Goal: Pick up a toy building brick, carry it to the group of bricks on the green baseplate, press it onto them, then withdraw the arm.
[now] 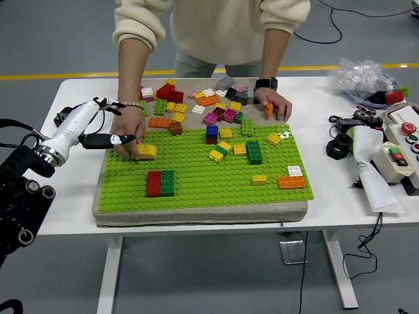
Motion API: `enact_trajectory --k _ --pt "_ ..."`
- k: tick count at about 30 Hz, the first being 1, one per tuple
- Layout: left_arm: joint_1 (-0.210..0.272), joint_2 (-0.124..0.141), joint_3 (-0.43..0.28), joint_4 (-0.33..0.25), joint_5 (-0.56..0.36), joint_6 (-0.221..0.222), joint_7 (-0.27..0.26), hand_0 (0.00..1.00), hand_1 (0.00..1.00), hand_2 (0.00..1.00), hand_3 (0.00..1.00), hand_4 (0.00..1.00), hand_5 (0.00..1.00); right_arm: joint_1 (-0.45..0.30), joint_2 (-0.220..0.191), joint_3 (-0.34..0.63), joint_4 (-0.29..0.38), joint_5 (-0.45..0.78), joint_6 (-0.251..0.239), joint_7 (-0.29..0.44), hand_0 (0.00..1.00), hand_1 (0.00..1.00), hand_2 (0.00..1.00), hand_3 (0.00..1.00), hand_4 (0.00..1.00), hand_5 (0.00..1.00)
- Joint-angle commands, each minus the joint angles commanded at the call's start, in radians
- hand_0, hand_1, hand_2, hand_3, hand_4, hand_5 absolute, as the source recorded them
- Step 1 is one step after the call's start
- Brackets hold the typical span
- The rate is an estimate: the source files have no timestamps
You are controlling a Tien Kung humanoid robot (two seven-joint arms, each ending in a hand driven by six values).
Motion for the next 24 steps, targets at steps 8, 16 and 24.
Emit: enact_trajectory --k 8,16,24 --pt "-0.003 0.005 -0.029 0.033 0.031 -0.016 -0.006 0.998 0.776 0.651 0.780 0.985 0.379 -0.001 -0.002 0.003 0.000 0.004 -0.001 -0.003 0.789 0.702 0.749 0.712 0.906 0.552" --pt "-0.019 0.006 -0.029 0.083 0.044 -0.030 -0.014 0.998 0.775 0.651 0.791 0.986 0.355 0.001 -0.002 0.003 0.000 0.007 -0.001 -0.001 0.789 0.702 0.750 0.711 0.906 0.552" --pt "-0.073 -0.010 0.026 0.166 0.072 -0.063 -0.021 0.998 0.780 0.659 0.812 0.991 0.305 0.005 -0.003 0.000 0.000 0.013 -0.002 0.001 0.790 0.701 0.749 0.711 0.906 0.553"
